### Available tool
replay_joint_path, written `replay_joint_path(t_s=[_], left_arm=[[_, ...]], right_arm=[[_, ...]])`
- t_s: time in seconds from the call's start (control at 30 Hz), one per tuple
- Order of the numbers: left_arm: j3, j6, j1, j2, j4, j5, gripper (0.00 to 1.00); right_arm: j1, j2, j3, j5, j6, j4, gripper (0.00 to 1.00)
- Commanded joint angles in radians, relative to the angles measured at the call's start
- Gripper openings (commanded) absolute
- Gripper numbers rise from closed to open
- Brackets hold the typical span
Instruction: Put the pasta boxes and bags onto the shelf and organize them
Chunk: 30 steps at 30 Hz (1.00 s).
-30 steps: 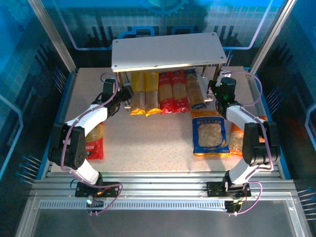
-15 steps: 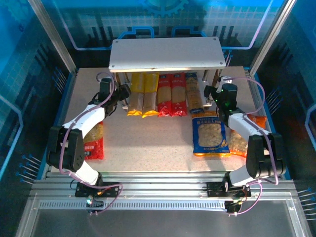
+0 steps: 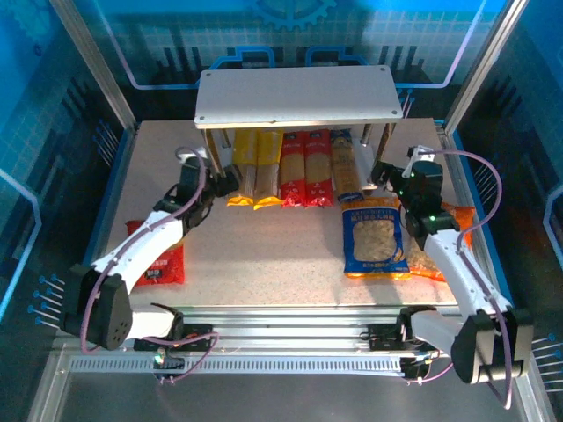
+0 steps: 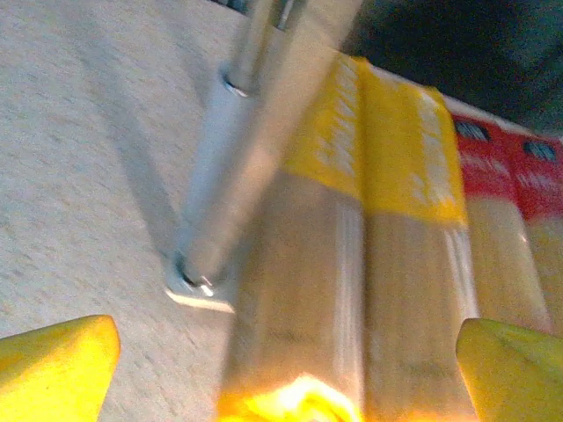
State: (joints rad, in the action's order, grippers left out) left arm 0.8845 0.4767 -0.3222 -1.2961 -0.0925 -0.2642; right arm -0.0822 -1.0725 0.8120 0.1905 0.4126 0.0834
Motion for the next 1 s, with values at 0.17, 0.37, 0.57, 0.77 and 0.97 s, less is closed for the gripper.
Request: replay_joint_path(t_s=[0.17, 0.37, 0.57, 0.77, 0.97], left_arm=[[-0.042, 0.041, -0.238, 0.081, -0.102, -0.054, 0.99], [-0.039, 0.039, -0.285, 0.064, -0.063, 0.014, 0.99], [-0.070, 0.035, -0.288, 0.108, -0.062, 0.027, 0.99], [-0.088, 0.033, -0.288, 0.171, -0.084, 0.008, 0.99], [-0.085, 0.022, -0.288, 0.210, -0.107, -0.014, 0.99]], right_arm=[[0.051, 0.049, 0.120, 0.151, 0.047, 0.540, 0.91], [0.114, -0.019, 0.185, 0.164, 0.015, 0.700, 0.92], [0.114, -0.087, 0.144, -0.002, 0.031, 0.742, 0.90], [0.088, -0.165, 0.093, -0.104, 0.052, 0.693, 0.82], [0.076, -0.261, 0.083, -0.069, 0.053, 0.670, 0.74]])
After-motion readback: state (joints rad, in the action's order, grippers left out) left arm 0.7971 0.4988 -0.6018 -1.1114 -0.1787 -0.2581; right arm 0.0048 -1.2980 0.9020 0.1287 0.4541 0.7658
